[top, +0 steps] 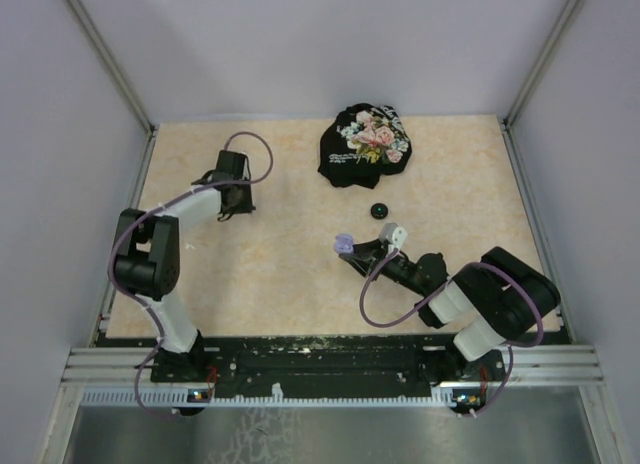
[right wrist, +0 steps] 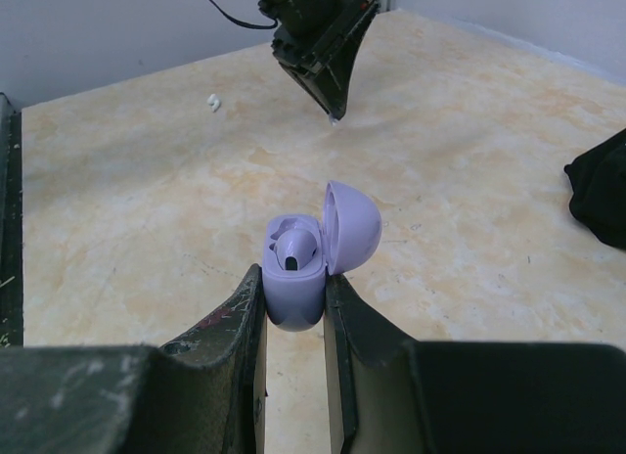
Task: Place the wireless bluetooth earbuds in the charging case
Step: Place the earbud at the center of the board, then pick up the earbud from the center of the board, then place the earbud in the charging case.
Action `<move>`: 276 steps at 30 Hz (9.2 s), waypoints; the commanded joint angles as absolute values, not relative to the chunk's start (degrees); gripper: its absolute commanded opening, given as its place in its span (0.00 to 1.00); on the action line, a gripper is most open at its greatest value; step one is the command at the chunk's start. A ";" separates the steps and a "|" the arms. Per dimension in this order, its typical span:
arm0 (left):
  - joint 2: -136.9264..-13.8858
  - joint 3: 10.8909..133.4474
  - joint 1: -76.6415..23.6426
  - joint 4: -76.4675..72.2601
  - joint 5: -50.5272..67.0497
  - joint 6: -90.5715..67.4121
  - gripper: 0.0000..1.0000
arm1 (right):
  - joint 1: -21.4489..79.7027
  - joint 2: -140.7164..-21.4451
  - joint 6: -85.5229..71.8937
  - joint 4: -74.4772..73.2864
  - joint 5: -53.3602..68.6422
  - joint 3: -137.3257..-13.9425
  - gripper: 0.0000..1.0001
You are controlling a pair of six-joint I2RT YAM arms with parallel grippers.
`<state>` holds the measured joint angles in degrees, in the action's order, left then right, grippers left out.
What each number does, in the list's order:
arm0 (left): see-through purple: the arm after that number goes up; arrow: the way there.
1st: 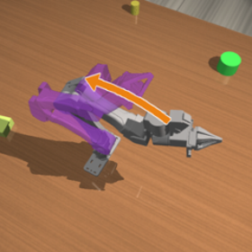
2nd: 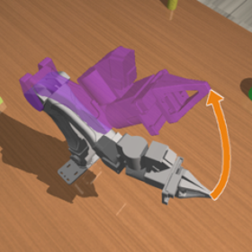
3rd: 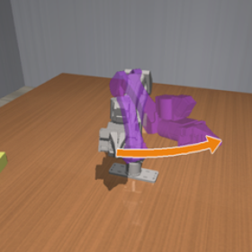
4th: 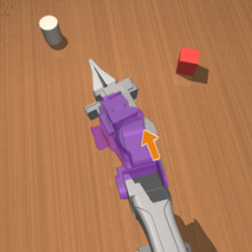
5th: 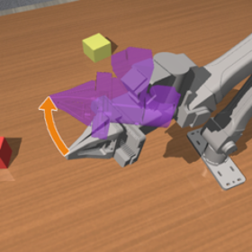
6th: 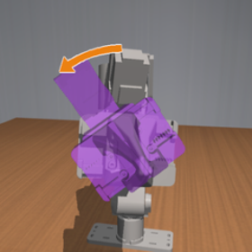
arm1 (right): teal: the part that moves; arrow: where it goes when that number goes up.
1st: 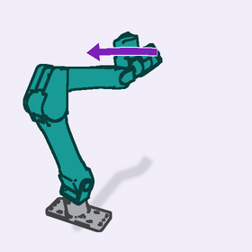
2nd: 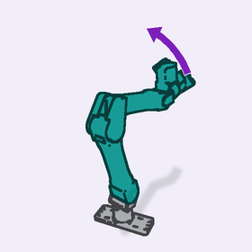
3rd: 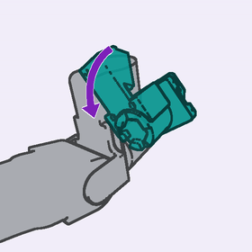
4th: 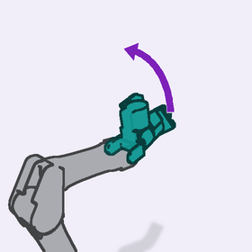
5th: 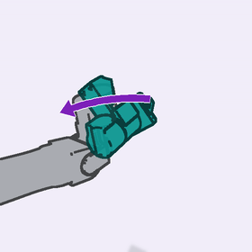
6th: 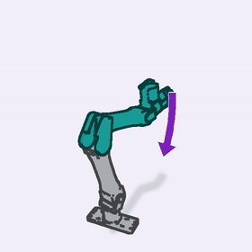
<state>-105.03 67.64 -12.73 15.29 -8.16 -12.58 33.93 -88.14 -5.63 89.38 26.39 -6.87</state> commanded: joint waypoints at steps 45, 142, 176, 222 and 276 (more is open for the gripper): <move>-89.38 50.46 -40.17 26.57 -11.10 -25.17 0.34 | 33.57 -87.45 -6.03 98.96 26.90 -8.35 0.00; -73.57 40.06 -64.16 -21.03 -17.94 1.83 0.11 | 34.10 -84.02 -7.26 98.96 26.33 -7.57 0.00; -75.06 39.07 -64.40 -29.82 -22.13 6.58 0.09 | 34.10 -84.19 -7.38 98.92 26.52 -7.73 0.00; -71.11 35.24 -65.98 -26.55 -16.83 4.31 0.22 | 34.10 -83.67 -7.45 98.94 26.02 -7.45 0.00; -70.13 42.76 -64.32 -8.37 -29.43 -14.99 0.73 | 34.10 -83.72 -7.60 98.96 26.12 -7.54 0.00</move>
